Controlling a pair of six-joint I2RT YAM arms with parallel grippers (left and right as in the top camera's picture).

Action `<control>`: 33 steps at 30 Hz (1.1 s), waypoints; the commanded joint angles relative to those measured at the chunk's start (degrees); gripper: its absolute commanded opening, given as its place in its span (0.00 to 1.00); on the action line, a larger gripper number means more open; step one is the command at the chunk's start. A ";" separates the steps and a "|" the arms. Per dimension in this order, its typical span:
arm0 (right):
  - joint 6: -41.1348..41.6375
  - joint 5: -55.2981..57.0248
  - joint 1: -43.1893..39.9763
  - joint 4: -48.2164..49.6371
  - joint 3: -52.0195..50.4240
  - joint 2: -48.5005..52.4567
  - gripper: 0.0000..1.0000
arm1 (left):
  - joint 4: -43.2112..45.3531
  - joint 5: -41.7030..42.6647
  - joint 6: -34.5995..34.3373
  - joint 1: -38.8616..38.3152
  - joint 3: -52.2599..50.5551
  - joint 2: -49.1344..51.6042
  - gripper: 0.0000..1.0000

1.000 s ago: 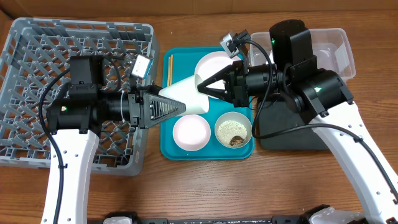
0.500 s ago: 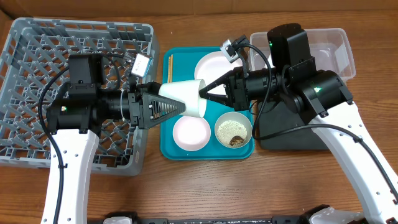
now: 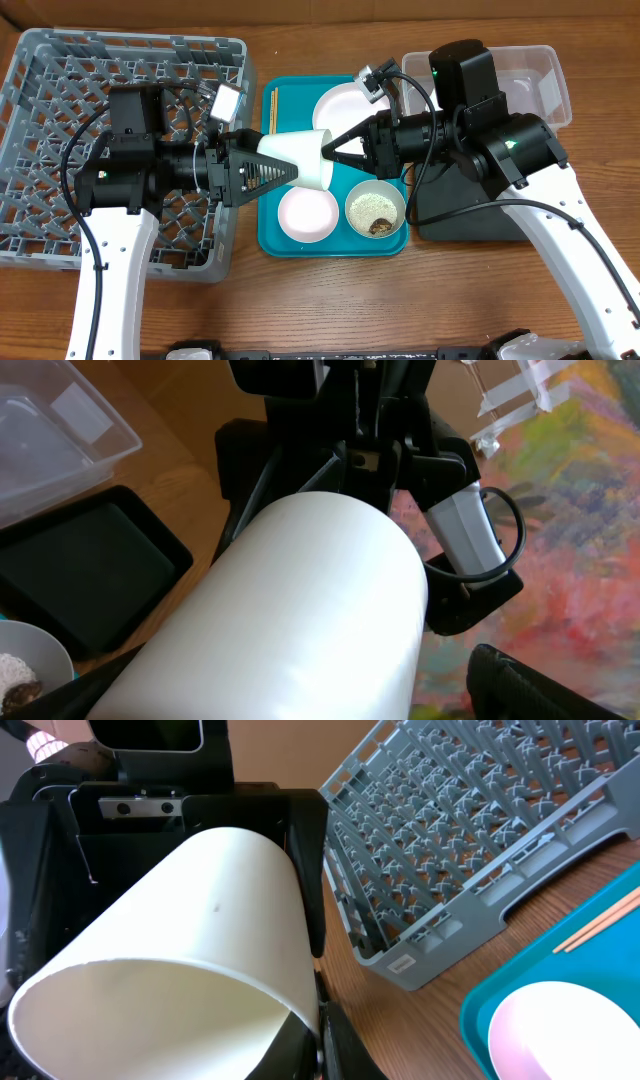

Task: Sort waste into correct bins and load items into the dishwasher
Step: 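Grasp the white cup with the left gripper and release the right gripper, then place the white cup upside down in the dish rack with the left gripper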

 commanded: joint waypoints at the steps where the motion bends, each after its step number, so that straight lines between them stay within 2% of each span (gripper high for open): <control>1: -0.24 1.79 -0.02 -0.13 0.28 0.07 0.04 | 0.28 1.90 0.13 -0.11 0.90 -0.98 0.84; 4: -0.26 1.79 -0.02 -0.28 0.28 0.07 0.04 | 0.48 1.90 0.15 -0.11 0.90 -0.98 0.75; 8: -0.24 1.79 -0.02 -0.20 0.28 0.07 0.04 | 0.50 1.90 0.15 -0.11 0.90 -0.98 0.72; 9: -0.26 1.79 -0.02 -0.11 0.28 0.07 0.07 | 0.50 1.90 0.15 -0.11 0.90 -0.98 0.72; 11: -0.31 1.84 -0.04 0.20 0.28 0.07 0.37 | 0.52 1.70 0.17 -0.09 0.90 -0.98 0.73; 12: -0.55 1.88 -0.09 0.35 0.31 0.04 0.43 | 0.52 0.92 0.17 -0.09 0.90 -0.98 0.73; 13: -0.68 2.45 -0.17 0.48 0.31 0.04 0.47 | 0.48 -0.98 0.15 -0.04 0.90 -0.98 0.68; 15: -0.66 5.29 -0.72 0.50 0.31 -0.31 0.54 | 0.39 -6.43 -1.36 0.52 0.90 -1.01 0.66; 18: -0.63 9.44 -1.86 0.04 0.31 -1.55 0.56 | -0.59 -15.37 -3.85 2.67 0.92 -1.05 0.67; 19: -0.66 11.30 -2.56 -0.52 0.31 -2.49 0.57 | -2.34 -20.87 -5.01 4.61 0.92 -1.09 0.67; 21: -0.66 12.90 -2.89 -1.46 0.31 -3.39 0.59 | -5.31 -26.32 -5.05 7.50 0.96 -1.09 0.66; 26: -0.66 17.97 -2.86 -5.29 0.31 -4.02 0.61 | -14.78 -39.89 -5.70 17.44 0.98 -1.09 0.63; 30: -0.68 19.93 -2.86 -7.13 0.31 -4.02 0.63 | -21.49 -54.42 -8.04 26.45 0.98 -1.09 0.63; 33: -0.66 20.06 -2.86 -7.15 0.31 -4.02 0.65 | -23.69 -65.22 -12.02 32.94 0.96 -1.09 0.70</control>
